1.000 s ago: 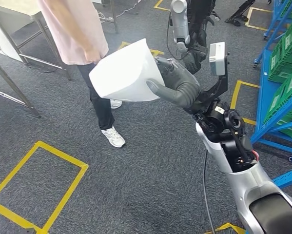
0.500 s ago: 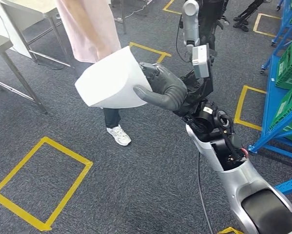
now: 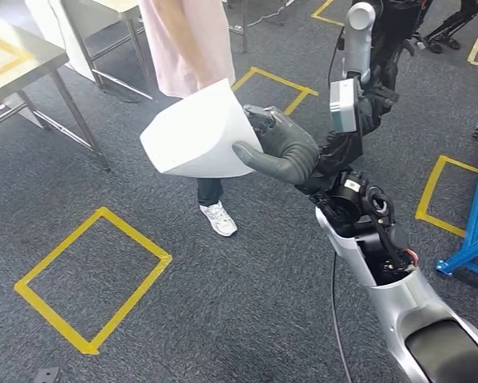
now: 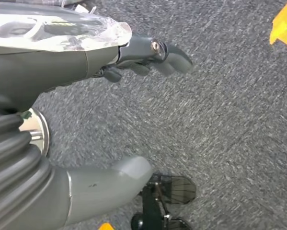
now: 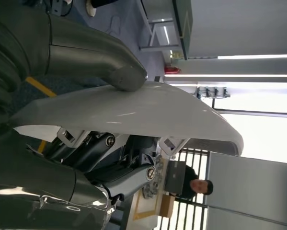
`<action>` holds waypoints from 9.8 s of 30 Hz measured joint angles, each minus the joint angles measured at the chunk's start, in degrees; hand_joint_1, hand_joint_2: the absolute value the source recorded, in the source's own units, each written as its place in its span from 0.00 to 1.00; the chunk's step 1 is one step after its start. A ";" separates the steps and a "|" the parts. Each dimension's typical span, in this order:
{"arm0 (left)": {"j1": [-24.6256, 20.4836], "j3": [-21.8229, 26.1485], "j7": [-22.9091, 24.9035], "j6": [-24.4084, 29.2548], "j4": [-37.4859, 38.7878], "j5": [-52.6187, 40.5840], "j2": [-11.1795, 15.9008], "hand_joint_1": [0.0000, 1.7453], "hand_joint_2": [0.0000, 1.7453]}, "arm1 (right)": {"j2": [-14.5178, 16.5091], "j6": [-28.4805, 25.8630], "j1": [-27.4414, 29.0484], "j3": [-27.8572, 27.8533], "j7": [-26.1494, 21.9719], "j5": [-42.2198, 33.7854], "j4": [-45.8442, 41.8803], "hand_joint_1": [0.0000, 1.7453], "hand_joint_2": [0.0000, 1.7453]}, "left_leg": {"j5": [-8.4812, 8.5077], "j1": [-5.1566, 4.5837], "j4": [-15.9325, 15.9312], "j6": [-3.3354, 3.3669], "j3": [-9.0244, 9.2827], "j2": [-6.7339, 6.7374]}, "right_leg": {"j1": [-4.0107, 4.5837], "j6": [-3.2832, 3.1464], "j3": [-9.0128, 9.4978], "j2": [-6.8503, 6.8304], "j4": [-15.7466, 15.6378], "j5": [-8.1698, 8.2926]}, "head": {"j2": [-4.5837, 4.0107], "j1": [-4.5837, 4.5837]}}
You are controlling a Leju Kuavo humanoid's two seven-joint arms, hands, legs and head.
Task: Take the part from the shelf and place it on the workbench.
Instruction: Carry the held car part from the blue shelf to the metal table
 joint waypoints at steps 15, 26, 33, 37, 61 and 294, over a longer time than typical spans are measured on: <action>0.02 0.00 0.05 0.00 0.02 0.19 0.14 0.00 1.00 | 0.51 0.26 -0.38 0.24 0.04 0.25 0.91 1.00 1.00 | -0.14 0.04 0.05 0.46 0.11 4.22 | 0.25 1.18 0.05 -4.52 0.42 -0.87 | 0.00 -2.63; -0.03 0.00 0.06 0.00 0.02 0.15 0.02 0.00 1.00 | 0.52 0.35 -0.68 0.29 0.24 0.14 1.28 1.00 1.00 | -0.24 -0.05 0.07 1.33 0.69 0.66 | 0.12 0.41 -2.05 0.25 4.08 -0.42 | 0.00 0.19; 0.03 0.00 0.06 0.00 0.03 0.14 0.10 0.00 1.00 | 0.62 0.40 -1.19 0.42 0.21 -0.03 1.44 1.00 1.00 | -3.19 0.15 5.36 -0.57 -2.68 2.07 | -0.21 -0.50 -0.05 -0.99 -0.38 0.37 | 0.00 -0.53; -0.03 0.00 0.06 0.00 0.02 0.15 0.11 0.00 1.00 | 0.66 0.44 -1.19 0.51 0.31 -0.08 1.74 1.00 1.00 | -7.53 0.34 17.57 -1.29 -8.63 3.35 | -0.19 -0.59 -0.13 -2.61 -0.39 0.33 | 0.00 -1.96; 0.02 0.00 0.25 -0.01 0.04 -0.03 -0.06 0.00 1.00 | 0.64 -0.18 -1.16 1.12 0.24 -1.04 2.19 1.00 1.00 | -0.26 0.12 0.21 0.07 0.06 0.09 | -0.03 0.10 -0.27 -0.11 0.33 -0.11 | 0.00 -0.49; -0.83 0.00 3.43 -4.43 0.02 0.66 0.82 0.00 1.00 | -0.03 -1.90 -0.55 1.72 0.20 0.29 1.43 1.00 1.00 | -3.81 -0.31 3.23 0.17 0.38 3.41 | -0.04 -0.29 -1.22 -0.97 0.99 -0.05 | 0.00 -1.92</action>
